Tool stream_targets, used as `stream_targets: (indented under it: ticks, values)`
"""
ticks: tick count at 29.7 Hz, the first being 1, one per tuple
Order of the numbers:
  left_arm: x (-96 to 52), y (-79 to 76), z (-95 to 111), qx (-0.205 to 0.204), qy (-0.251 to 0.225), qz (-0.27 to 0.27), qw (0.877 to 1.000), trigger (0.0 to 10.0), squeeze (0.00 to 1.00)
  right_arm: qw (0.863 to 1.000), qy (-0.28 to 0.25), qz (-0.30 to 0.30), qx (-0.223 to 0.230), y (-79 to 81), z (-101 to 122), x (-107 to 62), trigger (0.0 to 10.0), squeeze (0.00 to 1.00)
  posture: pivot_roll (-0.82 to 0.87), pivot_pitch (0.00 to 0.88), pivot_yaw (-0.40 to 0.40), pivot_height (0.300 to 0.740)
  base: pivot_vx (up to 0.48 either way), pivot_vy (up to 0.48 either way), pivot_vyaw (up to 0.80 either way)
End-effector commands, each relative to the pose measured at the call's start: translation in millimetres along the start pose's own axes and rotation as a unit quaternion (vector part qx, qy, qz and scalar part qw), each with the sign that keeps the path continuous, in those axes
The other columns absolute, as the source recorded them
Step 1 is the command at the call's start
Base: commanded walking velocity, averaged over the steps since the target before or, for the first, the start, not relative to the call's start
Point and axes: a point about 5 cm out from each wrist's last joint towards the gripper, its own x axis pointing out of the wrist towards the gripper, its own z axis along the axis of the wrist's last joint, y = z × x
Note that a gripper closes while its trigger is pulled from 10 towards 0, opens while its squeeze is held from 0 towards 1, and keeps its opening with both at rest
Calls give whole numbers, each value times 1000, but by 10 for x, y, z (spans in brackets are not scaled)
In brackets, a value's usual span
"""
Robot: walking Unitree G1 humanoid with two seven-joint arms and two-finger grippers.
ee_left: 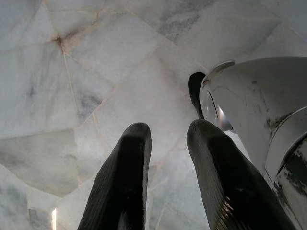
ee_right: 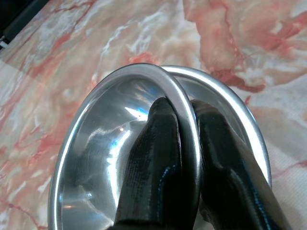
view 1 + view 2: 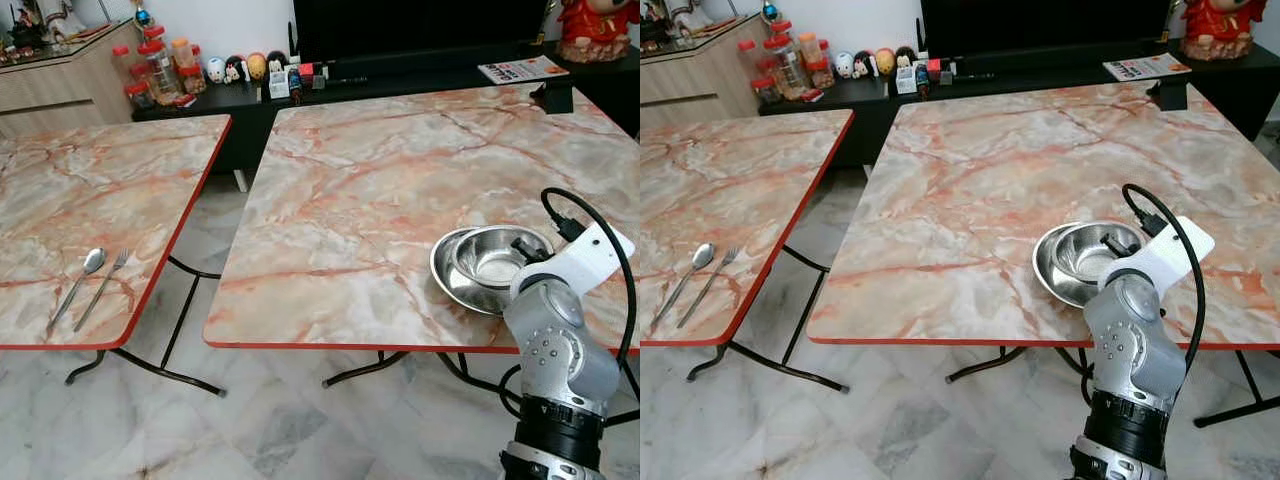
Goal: Setting the table
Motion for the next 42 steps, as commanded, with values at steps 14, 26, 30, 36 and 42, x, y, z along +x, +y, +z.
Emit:
stream_targets:
  ticks: [14,26,30,36,42]
  values:
    - [-27,85,-43,12,10,7,1000,10000,0,1000,-6,13,19,84,-55,51,10000,0,-149,24,121,736,0,0,0]
    - [-28,86,-44,13,10,7,1000,10000,0,999,-16,7,27,65,-75,155,10000,0,-149,24,121,736,0,0,0]
    - [-30,90,-48,13,10,7,1000,10000,0,999,-19,11,29,86,-79,180,10000,0,-143,23,122,736,0,0,0]
    - [-31,91,-50,13,10,7,1000,10000,0,999,-18,10,31,96,-88,202,10000,0,-143,23,122,736,0,0,0]
    - [-31,90,-51,14,11,6,1000,10000,0,999,-15,0,30,76,-120,215,10000,0,-143,23,122,736,0,0,0]
